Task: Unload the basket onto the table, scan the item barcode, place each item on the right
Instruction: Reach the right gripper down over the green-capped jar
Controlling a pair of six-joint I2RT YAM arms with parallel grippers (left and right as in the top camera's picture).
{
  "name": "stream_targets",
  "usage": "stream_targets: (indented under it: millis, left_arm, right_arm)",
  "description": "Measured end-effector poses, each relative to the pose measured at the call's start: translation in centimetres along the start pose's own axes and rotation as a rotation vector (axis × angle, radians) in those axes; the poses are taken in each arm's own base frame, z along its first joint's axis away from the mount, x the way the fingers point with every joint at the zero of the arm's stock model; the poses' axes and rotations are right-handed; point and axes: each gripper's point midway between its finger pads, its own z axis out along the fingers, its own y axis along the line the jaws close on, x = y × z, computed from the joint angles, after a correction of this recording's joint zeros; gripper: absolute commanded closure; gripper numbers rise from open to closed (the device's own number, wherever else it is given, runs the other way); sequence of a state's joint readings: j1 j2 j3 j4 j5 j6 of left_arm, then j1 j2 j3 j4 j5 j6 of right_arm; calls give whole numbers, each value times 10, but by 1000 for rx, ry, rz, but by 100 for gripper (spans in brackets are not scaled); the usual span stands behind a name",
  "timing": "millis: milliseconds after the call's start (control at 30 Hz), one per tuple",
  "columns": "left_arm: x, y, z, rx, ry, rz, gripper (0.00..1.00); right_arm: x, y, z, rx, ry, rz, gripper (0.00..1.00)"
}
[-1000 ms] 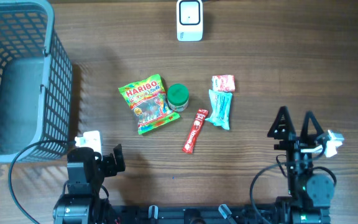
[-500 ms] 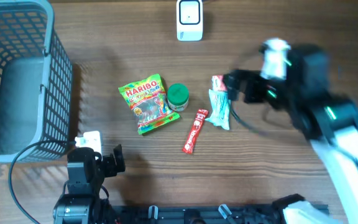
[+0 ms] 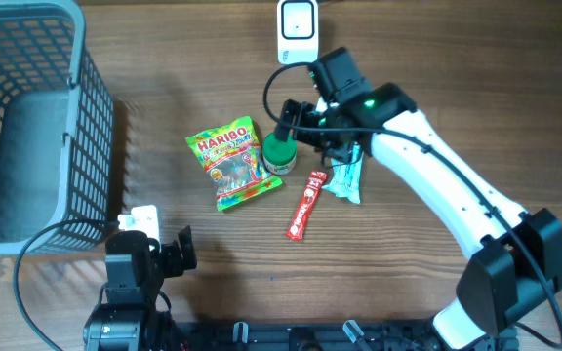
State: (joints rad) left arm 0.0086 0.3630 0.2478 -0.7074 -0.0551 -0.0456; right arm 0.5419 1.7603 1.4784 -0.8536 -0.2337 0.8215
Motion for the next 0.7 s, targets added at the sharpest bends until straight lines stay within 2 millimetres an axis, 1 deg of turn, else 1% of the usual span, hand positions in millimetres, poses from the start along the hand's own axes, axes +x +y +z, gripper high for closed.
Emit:
stream_targets:
  millis: [67,133,200,233,300,333,400,500,567,700]
  left_arm:
    - [0,0,0,0,0,0,0]
    - [0,0,0,0,0,0,0]
    - [0,0,0,0,0,0,0]
    - [0,0,0,0,0,0,0]
    - [0,0,0,0,0,0,0]
    - [0,0,0,0,0,0,0]
    - [0,0,0,0,0,0,0]
    - [0,0,0,0,0,0,0]
    - [0,0,0,0,0,0,0]
    - [0,0,0,0,0,0,0]
  right_arm:
    - [4,3,2,10,-9,87,1]
    - [-2,5,3,4,-37,181,1]
    - [-6,9,8,15,-31,212,0]
    - [-10,15,15,20,-24,218,1]
    - [-11,20,30,64,9,228,1]
    - [-10,21,43,102,34,229,1]
    - [-4,18,62,160,76,233,0]
    - [4,5,76,243,120,284,1]
    - [6,1,76,263,126,310,1]
    - [7,1,77,267,122,342,0]
